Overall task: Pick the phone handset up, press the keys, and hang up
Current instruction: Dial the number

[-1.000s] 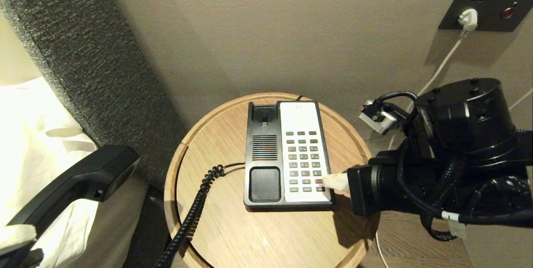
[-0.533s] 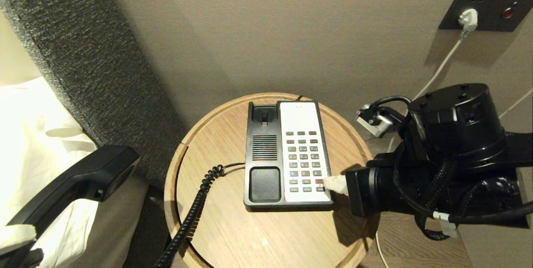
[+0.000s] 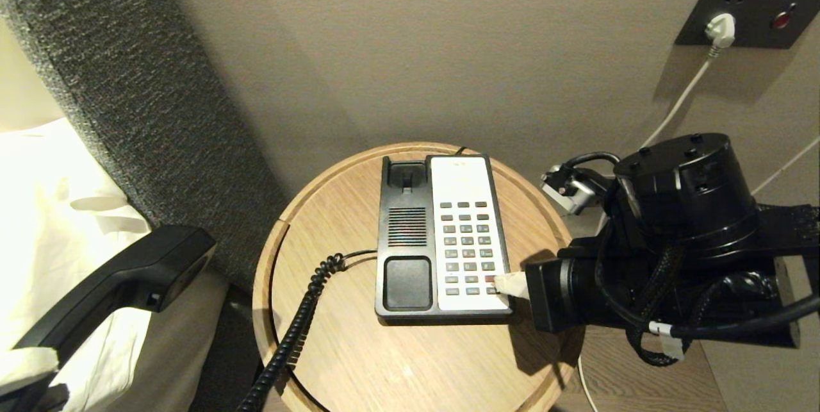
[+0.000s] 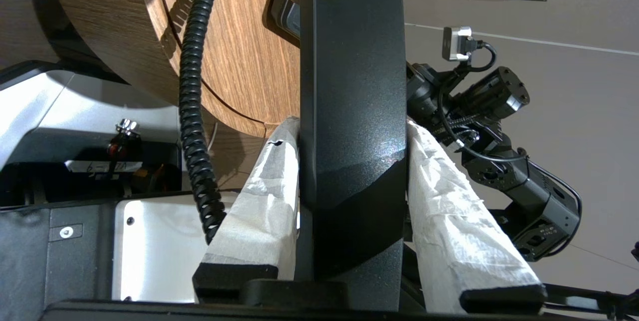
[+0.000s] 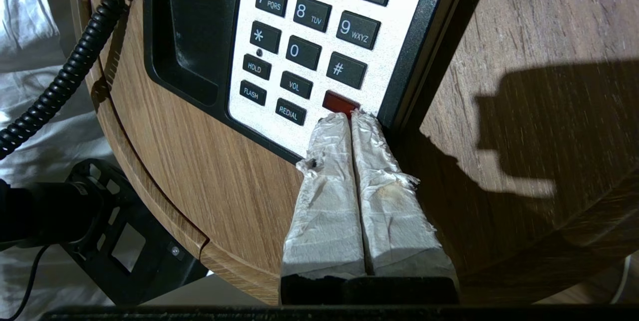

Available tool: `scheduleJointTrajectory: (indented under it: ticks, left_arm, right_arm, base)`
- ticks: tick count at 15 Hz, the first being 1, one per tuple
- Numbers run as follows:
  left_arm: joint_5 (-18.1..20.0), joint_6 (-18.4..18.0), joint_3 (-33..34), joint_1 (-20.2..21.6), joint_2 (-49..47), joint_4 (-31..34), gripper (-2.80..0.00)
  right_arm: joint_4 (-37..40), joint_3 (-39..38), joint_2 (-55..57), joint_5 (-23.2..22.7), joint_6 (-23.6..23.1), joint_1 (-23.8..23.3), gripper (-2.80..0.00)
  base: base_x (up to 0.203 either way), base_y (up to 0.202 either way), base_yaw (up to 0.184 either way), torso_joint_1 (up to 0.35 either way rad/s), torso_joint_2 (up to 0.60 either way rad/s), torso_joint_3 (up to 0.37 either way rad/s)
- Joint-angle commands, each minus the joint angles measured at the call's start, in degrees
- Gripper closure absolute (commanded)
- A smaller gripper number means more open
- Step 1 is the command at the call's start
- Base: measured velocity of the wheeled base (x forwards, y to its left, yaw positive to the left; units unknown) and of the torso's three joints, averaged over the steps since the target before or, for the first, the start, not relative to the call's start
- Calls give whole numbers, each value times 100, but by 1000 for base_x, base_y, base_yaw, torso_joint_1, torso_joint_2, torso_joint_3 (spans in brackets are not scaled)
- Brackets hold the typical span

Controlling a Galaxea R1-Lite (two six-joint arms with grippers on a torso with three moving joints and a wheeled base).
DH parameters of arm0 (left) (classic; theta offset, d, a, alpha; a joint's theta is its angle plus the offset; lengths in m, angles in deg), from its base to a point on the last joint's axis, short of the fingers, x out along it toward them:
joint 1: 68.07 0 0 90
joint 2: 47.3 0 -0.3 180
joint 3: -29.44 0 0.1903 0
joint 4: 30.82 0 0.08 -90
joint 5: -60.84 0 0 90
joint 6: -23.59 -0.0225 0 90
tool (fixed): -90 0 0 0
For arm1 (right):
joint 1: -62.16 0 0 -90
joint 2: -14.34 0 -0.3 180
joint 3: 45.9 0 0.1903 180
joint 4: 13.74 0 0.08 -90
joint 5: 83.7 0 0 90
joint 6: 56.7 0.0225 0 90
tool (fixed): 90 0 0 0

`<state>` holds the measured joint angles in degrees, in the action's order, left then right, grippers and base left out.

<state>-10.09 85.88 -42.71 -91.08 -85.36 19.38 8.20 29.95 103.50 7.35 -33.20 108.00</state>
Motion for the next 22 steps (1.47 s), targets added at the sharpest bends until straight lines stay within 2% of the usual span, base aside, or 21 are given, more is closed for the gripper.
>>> scheduleJointTrajectory:
  ticks: [1, 14, 22]
  left_arm:
    - [9, 37, 10, -1, -9, 15, 0]
    - [18, 37, 1, -1, 0, 15, 0]
    - [27, 37, 10, -1, 0, 15, 0]
  right_arm:
    - [11, -19, 22, 1, 14, 4, 0]
    - [11, -133, 93, 18, -65, 4, 0]
    - [2, -10, -92, -158, 128, 39, 0]
  base:
    - [0, 0, 0, 0, 0, 0]
    - [0, 0, 0, 0, 0, 0]
    - [0, 0, 0, 0, 0, 0]
